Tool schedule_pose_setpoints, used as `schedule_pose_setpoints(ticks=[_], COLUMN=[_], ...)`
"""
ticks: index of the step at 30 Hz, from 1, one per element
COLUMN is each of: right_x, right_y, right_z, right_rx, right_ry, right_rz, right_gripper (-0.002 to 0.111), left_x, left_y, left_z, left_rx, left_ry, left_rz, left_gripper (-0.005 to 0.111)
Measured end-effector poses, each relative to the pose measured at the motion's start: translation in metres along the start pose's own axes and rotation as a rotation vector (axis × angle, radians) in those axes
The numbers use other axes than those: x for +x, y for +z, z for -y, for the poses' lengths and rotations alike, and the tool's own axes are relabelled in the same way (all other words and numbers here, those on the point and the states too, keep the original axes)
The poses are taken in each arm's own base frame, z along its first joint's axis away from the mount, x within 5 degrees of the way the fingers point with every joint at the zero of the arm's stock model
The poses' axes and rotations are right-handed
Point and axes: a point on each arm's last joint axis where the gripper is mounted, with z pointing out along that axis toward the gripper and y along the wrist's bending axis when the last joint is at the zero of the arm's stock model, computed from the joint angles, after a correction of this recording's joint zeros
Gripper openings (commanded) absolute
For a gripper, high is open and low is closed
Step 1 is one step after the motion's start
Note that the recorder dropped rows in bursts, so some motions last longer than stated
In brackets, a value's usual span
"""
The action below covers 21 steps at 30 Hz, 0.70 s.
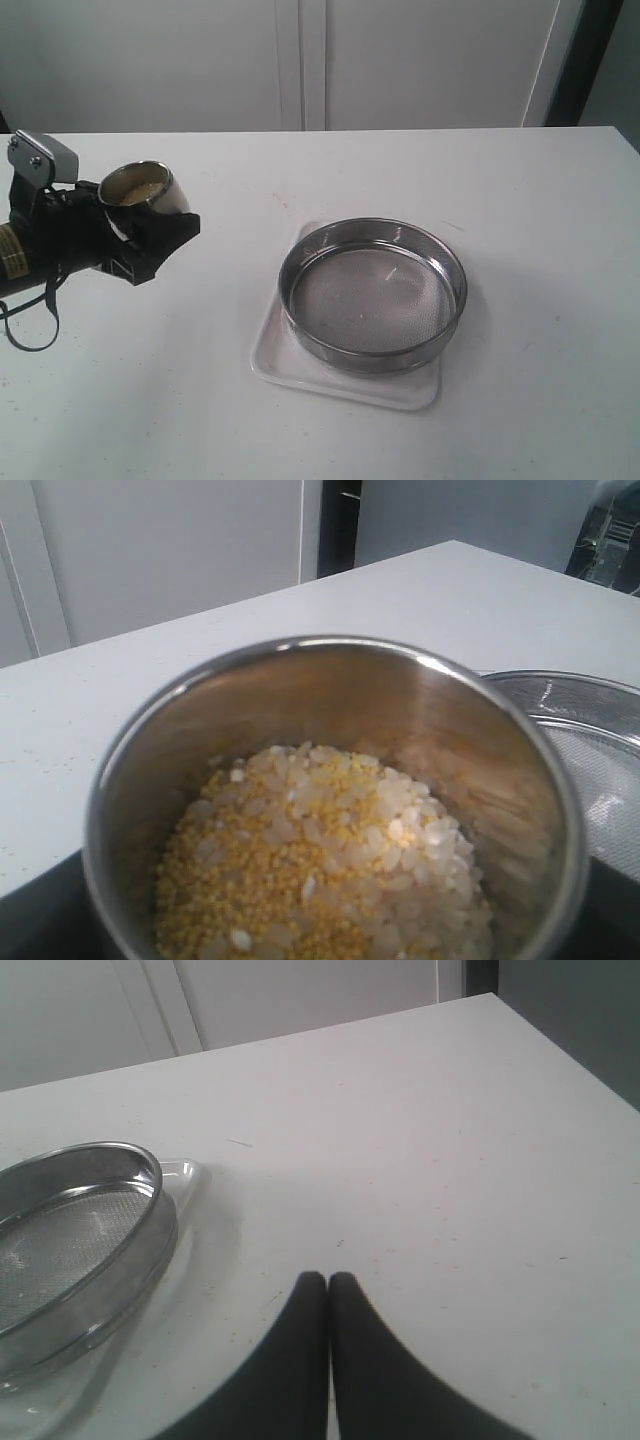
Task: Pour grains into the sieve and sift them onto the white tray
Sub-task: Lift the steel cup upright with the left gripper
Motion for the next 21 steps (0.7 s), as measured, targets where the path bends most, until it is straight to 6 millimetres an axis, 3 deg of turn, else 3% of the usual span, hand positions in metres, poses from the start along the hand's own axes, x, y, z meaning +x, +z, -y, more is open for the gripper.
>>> schedule_pose_setpoints(ticks=[11, 21], right_x=[0.000, 0.000], right_y=[0.000, 0.000], right_z=[0.000, 0.000], right_rx=[0.000, 0.000], right_ry=[0.000, 0.000], right_rz=[0.000, 0.000], right_gripper=[0.000, 0.000], left_x=[-0.017, -0.012], left_y=[-0.010, -0.011], left_z=[0.005, 0.005], left_rx=[-0.023, -0.057], left_ry=[-0.024, -0.031], left_rz=[0.028, -0.060], left_gripper=[0.000, 0.000])
